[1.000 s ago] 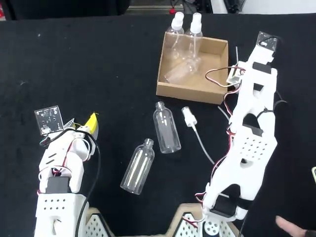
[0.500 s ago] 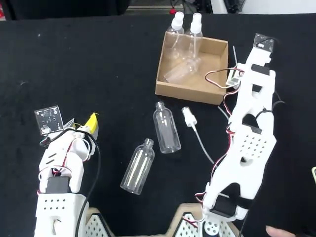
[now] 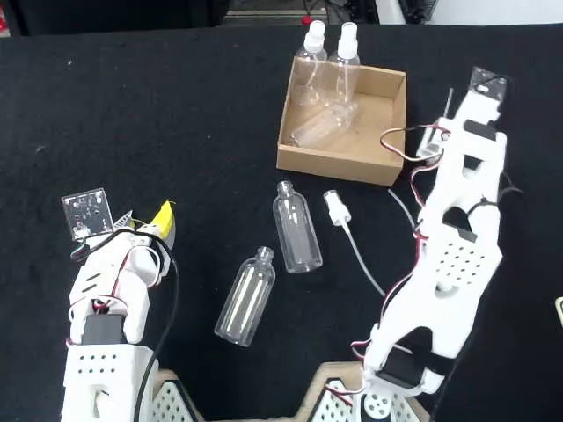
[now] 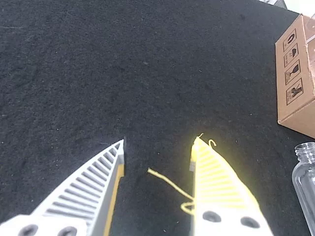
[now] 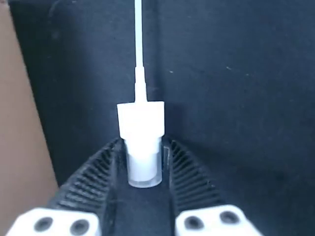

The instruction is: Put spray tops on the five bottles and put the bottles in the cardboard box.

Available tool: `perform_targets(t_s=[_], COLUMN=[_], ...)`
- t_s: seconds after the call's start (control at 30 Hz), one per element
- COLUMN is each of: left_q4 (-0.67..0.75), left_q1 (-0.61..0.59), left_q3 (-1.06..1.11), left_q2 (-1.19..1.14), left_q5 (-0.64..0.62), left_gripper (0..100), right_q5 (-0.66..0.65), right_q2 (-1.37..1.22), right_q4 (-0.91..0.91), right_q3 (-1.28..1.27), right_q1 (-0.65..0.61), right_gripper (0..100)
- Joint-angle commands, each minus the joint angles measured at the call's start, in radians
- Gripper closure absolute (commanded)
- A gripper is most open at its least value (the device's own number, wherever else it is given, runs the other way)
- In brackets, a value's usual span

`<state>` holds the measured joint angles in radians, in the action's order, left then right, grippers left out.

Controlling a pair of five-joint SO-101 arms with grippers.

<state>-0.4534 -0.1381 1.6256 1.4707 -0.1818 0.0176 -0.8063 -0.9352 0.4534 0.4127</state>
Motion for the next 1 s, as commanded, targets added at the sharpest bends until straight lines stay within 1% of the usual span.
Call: perform_targets(t_s=[0.0,0.13,0.27,0.4,0.53,0.63,0.73,0.87,0.97], left_q4=[0.017,0.017,0.017,0.017,0.009,-0.066,-0.17,-0.261,-0.307], left_q1=[0.012,0.012,0.005,0.005,0.004,0.004,0.002,0.002,0.002], left_q3=[-0.016,-0.019,-0.021,-0.024,-0.024,-0.065,-0.13,-0.186,-0.216], left_q2=[0.012,0.012,0.012,0.012,0.012,0.012,0.012,0.012,0.012], left_q5=[-0.008,-0.008,-0.008,-0.008,-0.006,-0.002,0.003,0.112,0.155], left_gripper=[79,79,79,79,79,79,79,79,79], right_q5=[0.026,0.04,0.041,0.034,0.014,-0.095,-0.226,-0.417,-0.572], right_q2=[0.183,0.351,0.575,0.777,0.978,1.144,1.316,1.529,1.672], right_q4=[0.005,0.005,0.015,0.049,0.032,-0.009,-0.114,-0.318,-0.462], right_q3=[-0.068,-0.228,-0.42,-0.616,-0.808,-0.931,-1.007,-1.035,-1.03], right_q1=[0.063,0.063,0.061,0.061,0.061,0.061,0.061,0.026,-0.051], right_gripper=[98.7,98.7,98.7,98.7,98.7,98.7,98.7,98.7,98.7])
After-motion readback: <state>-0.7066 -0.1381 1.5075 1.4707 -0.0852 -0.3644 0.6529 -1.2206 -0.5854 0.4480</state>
